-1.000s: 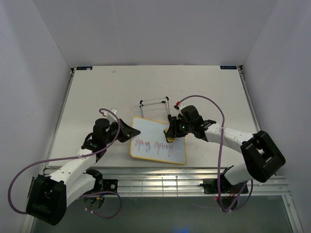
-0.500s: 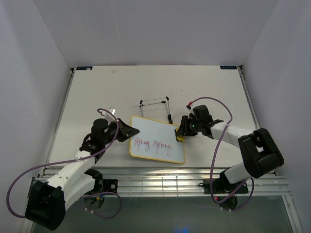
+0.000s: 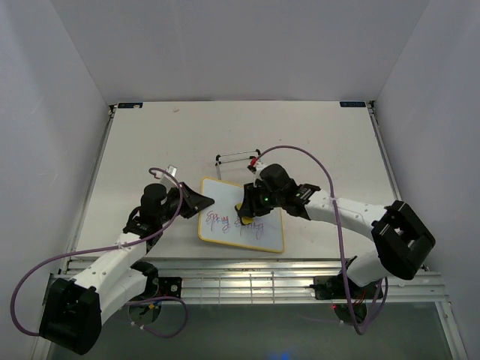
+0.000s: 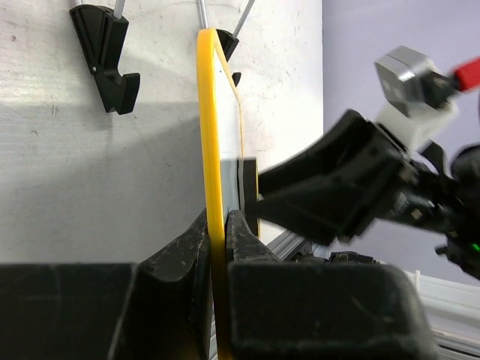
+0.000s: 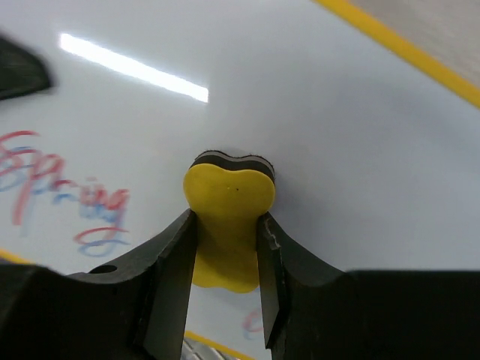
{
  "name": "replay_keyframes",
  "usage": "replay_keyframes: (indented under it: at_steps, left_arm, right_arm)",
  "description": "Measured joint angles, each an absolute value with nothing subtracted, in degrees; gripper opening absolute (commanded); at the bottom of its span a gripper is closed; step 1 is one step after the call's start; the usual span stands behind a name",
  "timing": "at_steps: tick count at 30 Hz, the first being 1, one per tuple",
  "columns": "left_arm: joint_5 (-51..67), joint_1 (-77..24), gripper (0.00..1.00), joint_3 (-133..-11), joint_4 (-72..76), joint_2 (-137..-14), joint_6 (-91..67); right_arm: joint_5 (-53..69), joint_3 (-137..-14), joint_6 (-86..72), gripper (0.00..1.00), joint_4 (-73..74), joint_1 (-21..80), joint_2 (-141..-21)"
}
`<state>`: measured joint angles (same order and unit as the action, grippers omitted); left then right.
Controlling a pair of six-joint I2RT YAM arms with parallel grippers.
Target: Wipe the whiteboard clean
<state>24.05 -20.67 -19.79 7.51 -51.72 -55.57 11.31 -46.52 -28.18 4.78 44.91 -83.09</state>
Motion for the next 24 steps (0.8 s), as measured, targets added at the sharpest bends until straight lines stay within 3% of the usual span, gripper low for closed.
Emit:
replay_keyframes:
  at_steps: [5,11,24]
  left_arm:
    - [23.35,-20.69,0.0,-18.48,8.78,-51.88,-56.97]
    - [22.65,-20.82,0.0,-17.32,9.3,-51.42,-58.54]
    - [20.91,-21.52,0.0,-15.68,10.15,-49.58,-60.03]
  right_arm:
    - [11.03,-54.19,-31.51,0.25,4.36,54.57,-86.08]
    - [9.98,-58.19,-32.23,0.25,7.05,57.01,-88.23]
    - [8.82,-33.41,-34.0,0.25,6.52,45.56,-71.53]
